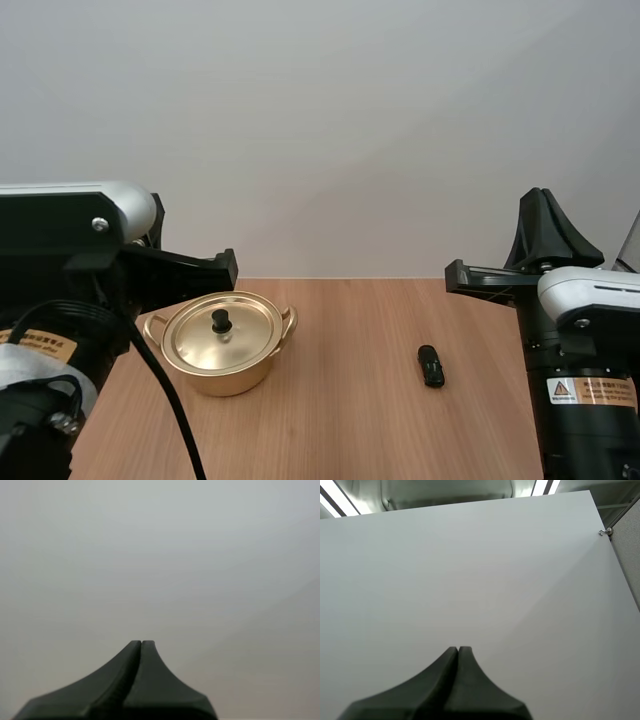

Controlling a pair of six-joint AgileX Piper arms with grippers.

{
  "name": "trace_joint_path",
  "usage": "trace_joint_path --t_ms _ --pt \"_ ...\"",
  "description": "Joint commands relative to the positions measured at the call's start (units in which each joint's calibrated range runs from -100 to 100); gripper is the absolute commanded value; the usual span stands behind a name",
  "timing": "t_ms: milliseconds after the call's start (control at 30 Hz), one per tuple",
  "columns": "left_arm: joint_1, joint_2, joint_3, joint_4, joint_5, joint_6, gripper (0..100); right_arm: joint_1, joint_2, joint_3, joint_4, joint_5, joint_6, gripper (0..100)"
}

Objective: Open the pot, put the car inside, and close it

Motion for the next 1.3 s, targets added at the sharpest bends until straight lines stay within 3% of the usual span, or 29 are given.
trace_joint_path --t_ms 0,200,300,433,533,667,733,867,1000,1100,1267 --pt "0.04 0.0 0.0 -0.1 1.9 0.5 0 0.0 0.0 0.0 0.0 -0.1 0.1 0" --pt "0.04 1.7 0.0 -0.4 16.3 4.7 0 0.7 0.0 0.0 -1.3 -0.1 -1.6 0" --pt "0.04 5.6 0.0 -0.5 17.4 6.5 0 0.7 0.0 0.0 -5.8 2.6 -11.1 0" --pt "0.12 11.4 -1.6 -0.6 17.6 6.8 0 0.7 0.0 0.0 -2.0 5.6 -15.2 0" --pt "0.58 14.0 -4.6 -0.8 18.2 6.8 0 0.7 0.0 0.0 2.7 -7.2 -15.2 0" --pt "1.01 19.1 -10.5 -3.3 23.8 8.3 0 0.7 0.0 0.0 11.9 -32.9 -14.2 0" --pt "1.01 22.9 -13.8 -5.3 29.3 10.4 0 0.7 0.0 0.0 13.3 -33.1 -14.9 0" --pt "1.03 31.3 -22.3 -6.5 38.6 11.7 0 0.7 0.0 0.0 13.3 -8.7 -21.0 0" --pt "1.03 37.9 -28.6 -7.2 40.9 11.7 0 0.7 0.2 -9.6 13.4 46.0 -30.1 0" --pt "1.03 41.3 -31.8 -7.2 40.1 11.7 0 0.7 0.6 -16.6 13.4 78.0 -30.3 0" --pt "1.03 44.6 -35.8 -7.2 37.3 12.4 0 0.7 4.6 -24.7 9.6 100.1 -30.1 0"
